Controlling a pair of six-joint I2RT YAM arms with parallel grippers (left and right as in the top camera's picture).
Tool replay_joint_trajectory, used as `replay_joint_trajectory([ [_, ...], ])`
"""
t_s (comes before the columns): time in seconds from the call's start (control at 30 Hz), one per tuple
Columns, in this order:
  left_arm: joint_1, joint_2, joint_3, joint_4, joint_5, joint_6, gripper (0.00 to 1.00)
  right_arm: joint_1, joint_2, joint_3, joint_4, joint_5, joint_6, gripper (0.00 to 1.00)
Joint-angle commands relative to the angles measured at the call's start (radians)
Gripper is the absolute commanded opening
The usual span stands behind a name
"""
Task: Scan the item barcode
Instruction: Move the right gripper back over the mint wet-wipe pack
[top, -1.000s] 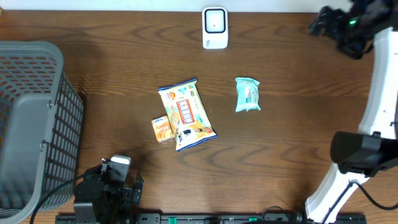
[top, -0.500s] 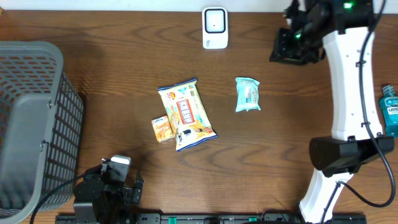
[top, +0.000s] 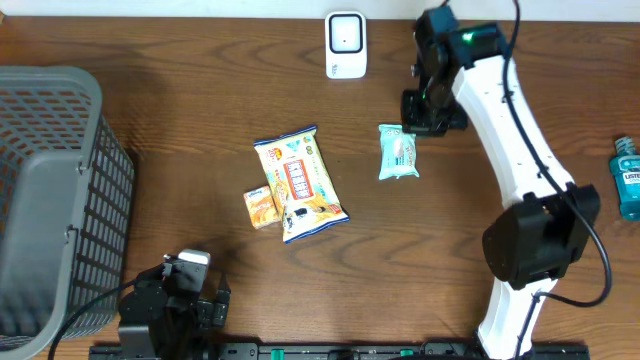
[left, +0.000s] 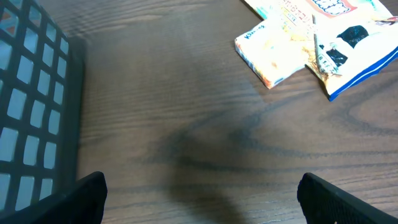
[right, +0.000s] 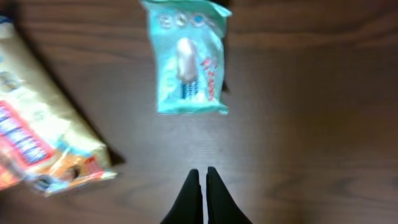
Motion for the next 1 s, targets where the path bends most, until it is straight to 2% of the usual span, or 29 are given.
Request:
replay_joint_trajectory([
  [0.0,0.005,-0.001,-0.002,-0.002,-0.005,-0.013,0.98,-0.009,-0.012,-0.106,0.049,0.024,0.044,0.19],
  [0.03,0.005,-0.001,-0.002,-0.002,-0.005,-0.013,0.98,-0.010,-0.012,-0.133,0.071,0.025,0.044,0.30],
  [0.1,0.005,-0.001,-0.002,-0.002,-0.005,-0.013,0.98,-0.013,-0.012,-0.179,0.125,0.023,0.044,0.45],
  [0.17,0.005,-0.001,-0.002,-0.002,-0.005,-0.013,0.98,-0.018,-0.012,-0.212,0.174,0.013,0.044,0.49],
  [0.4,0.005,-0.001,-0.002,-0.002,-0.005,-0.013,0.98,-0.058,-0.012,-0.272,0.237,-0.047,0.044,0.45],
  [0.5,0.005,-0.001,-0.002,-0.002,-0.005,-0.013,0.98,-0.047,-0.012,-0.275,0.245,-0.034,0.043,0.37],
  [0.53,0.005,-0.001,-0.002,-0.002,-0.005,-0.013,0.98,-0.037,-0.012,-0.275,0.252,-0.021,0.043,0.37],
  [0.63,0.005,-0.001,-0.002,-0.002,-0.005,-0.013,0.98,0.002,-0.012,-0.275,0.288,0.015,0.044,0.41],
  [0.73,0.005,-0.001,-0.002,-0.002,-0.005,-0.013,0.98,0.047,-0.012,-0.275,0.330,0.071,0.044,0.49],
  [0.97,0.005,-0.001,-0.002,-0.002,-0.005,-0.013,0.98,0.178,0.013,-0.275,0.397,0.357,0.126,0.56],
])
